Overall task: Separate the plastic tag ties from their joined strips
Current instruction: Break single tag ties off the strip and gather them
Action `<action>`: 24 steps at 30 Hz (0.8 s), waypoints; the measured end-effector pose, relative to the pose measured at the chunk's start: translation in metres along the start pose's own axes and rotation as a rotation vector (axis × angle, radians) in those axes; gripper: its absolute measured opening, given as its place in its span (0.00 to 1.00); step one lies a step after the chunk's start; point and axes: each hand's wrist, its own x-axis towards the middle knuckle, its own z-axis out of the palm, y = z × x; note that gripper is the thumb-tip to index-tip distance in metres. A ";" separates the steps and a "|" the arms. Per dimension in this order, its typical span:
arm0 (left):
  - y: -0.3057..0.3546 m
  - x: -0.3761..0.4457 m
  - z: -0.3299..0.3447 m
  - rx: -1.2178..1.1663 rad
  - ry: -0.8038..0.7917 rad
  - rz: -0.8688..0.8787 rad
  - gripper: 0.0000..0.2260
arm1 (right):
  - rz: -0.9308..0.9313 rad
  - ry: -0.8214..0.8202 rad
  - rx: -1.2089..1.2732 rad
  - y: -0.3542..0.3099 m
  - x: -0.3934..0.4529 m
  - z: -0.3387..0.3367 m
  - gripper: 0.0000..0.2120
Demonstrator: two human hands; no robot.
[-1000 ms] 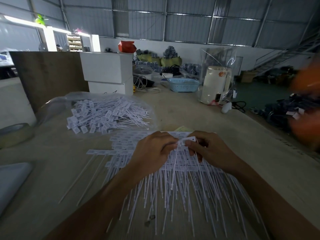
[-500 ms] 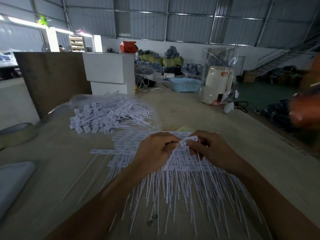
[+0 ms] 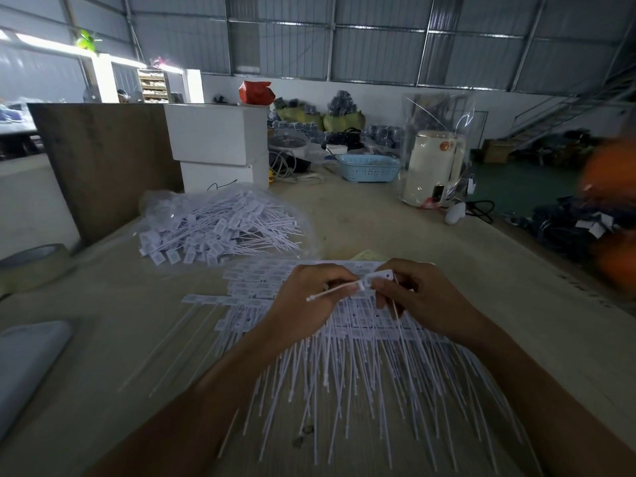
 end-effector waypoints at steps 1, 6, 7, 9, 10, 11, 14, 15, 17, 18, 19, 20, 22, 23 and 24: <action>0.000 0.000 -0.001 -0.017 -0.009 -0.005 0.05 | -0.011 0.002 -0.012 0.001 0.000 0.000 0.05; 0.002 -0.002 -0.002 -0.117 -0.049 -0.020 0.05 | -0.062 0.002 -0.090 0.009 0.001 0.002 0.05; 0.002 -0.001 -0.002 -0.125 -0.047 -0.019 0.05 | -0.061 0.003 -0.063 0.010 0.000 0.003 0.04; 0.001 -0.001 -0.001 -0.154 -0.062 -0.017 0.04 | -0.056 0.012 -0.008 0.012 0.000 0.004 0.08; 0.001 -0.001 0.000 -0.170 -0.067 -0.023 0.04 | -0.053 0.020 0.004 0.011 0.000 0.003 0.13; 0.000 -0.001 0.001 -0.187 -0.063 -0.030 0.03 | -0.051 0.027 0.011 0.010 0.000 0.003 0.18; 0.000 -0.003 0.002 -0.217 -0.042 -0.011 0.05 | 0.021 0.013 0.099 0.005 0.000 0.004 0.30; 0.000 -0.003 0.003 -0.207 -0.036 0.007 0.06 | 0.069 0.005 0.153 0.003 0.000 0.004 0.32; -0.001 -0.003 0.003 -0.171 -0.017 0.040 0.08 | 0.136 -0.015 0.223 -0.001 0.000 0.002 0.26; -0.001 -0.003 0.003 -0.151 -0.007 0.056 0.09 | 0.140 -0.033 0.227 -0.004 -0.001 0.001 0.19; -0.001 -0.003 0.003 -0.113 -0.002 0.076 0.10 | 0.139 -0.053 0.228 -0.005 -0.001 0.000 0.14; -0.001 -0.003 0.004 -0.057 -0.006 0.099 0.11 | 0.145 -0.072 0.235 -0.007 -0.002 0.000 0.10; 0.000 -0.004 0.004 0.023 -0.022 0.123 0.12 | 0.165 -0.106 0.281 -0.010 -0.003 0.000 0.09; 0.000 -0.005 0.004 0.026 -0.020 0.127 0.12 | 0.167 -0.126 0.306 -0.011 -0.004 0.000 0.09; -0.001 -0.006 0.004 0.018 -0.005 0.144 0.12 | 0.160 -0.147 0.319 -0.012 -0.004 0.000 0.10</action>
